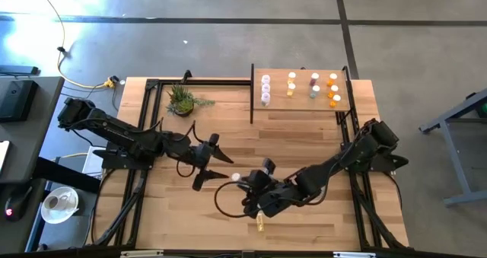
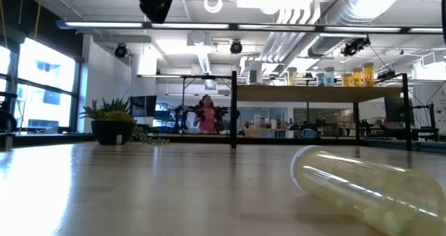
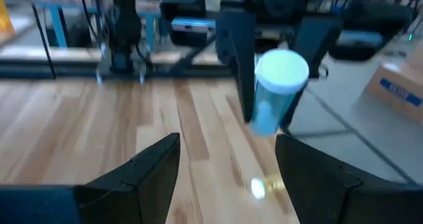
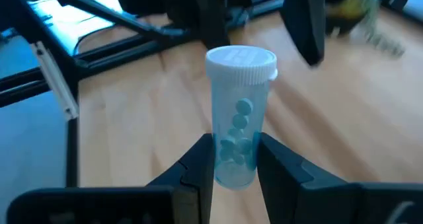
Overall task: Pick and place medicine bottles onto shelf by color
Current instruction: Put the blue pill bottle aligned with the other blue pill bottles on the shelf
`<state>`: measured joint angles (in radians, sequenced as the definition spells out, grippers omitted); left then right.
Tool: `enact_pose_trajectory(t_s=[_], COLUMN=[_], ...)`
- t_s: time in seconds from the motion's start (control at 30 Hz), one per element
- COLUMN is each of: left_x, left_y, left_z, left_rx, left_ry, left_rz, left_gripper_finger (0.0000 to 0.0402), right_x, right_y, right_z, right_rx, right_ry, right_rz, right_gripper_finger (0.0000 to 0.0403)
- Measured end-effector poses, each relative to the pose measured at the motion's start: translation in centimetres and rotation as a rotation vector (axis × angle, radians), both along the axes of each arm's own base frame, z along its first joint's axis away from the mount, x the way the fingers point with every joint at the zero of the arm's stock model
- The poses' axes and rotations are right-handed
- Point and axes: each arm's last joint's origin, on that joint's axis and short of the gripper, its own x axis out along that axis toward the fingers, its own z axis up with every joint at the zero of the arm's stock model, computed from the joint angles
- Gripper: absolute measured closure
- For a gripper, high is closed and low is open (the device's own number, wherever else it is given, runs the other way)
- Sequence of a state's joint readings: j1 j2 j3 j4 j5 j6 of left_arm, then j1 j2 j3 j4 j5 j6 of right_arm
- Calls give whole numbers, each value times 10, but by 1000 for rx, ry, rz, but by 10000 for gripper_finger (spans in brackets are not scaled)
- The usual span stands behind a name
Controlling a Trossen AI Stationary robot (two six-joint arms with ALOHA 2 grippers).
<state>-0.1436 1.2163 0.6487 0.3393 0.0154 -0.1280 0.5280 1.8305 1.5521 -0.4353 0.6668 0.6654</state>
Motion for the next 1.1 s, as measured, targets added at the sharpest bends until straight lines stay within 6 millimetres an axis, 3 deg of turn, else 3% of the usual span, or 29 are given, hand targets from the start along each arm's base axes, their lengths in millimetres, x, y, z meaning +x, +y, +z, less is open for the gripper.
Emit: enact_pose_trajectory(t_s=[0.23, 0.73, 1.1], left_x=[2, 3, 3], left_y=[1, 6, 6], left_z=[13, 18, 18], left_rx=[-5, 72, 141], left_ry=[-136, -196, -204], left_rz=[5, 142, 133], left_gripper_finger=[163, 165, 247], right_x=[11, 23, 25], right_y=[-17, -40, -43], right_z=[19, 27, 26], right_rx=[-158, -227, -263], right_ry=[-18, -27, -9], right_rz=[-4, -19, -9], right_gripper_finger=[320, 320, 320])
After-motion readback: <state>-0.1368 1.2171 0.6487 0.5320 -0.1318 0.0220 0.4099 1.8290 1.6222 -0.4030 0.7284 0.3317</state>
